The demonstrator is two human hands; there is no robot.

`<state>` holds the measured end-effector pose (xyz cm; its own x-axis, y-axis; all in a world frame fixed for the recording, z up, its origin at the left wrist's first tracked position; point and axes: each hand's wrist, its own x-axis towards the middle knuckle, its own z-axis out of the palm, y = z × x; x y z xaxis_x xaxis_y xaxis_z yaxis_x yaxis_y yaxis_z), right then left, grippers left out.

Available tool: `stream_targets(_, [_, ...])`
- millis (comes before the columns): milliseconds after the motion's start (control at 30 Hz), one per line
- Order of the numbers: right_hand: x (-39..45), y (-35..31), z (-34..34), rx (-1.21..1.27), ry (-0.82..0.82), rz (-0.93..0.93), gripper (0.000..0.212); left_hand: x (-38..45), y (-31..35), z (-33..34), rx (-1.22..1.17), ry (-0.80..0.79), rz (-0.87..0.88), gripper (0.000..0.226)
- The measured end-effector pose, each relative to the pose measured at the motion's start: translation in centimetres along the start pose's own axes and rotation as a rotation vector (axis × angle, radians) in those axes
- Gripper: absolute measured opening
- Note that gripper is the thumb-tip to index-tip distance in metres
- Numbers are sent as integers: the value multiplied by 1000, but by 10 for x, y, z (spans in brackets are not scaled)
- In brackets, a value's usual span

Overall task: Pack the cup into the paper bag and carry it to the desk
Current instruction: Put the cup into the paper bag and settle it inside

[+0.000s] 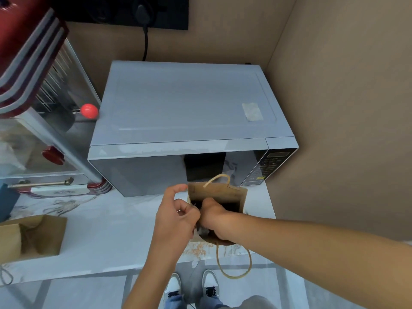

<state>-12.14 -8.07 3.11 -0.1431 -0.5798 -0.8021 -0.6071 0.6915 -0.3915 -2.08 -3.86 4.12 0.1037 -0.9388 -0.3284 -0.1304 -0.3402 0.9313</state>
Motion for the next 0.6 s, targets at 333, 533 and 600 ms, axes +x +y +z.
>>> stream_targets(333, [11, -1, -6, -139, 42, -19, 14, -4, -1, -5, 4, 10, -8, 49])
stream_targets(533, [13, 0, 9, 214, 31, 85, 24, -5, 1, -3, 14, -13, -6, 48])
stream_targets(600, [11, -1, 8, 223, 20, 80, 27, -5, 2, -5, 25, -12, -5, 48])
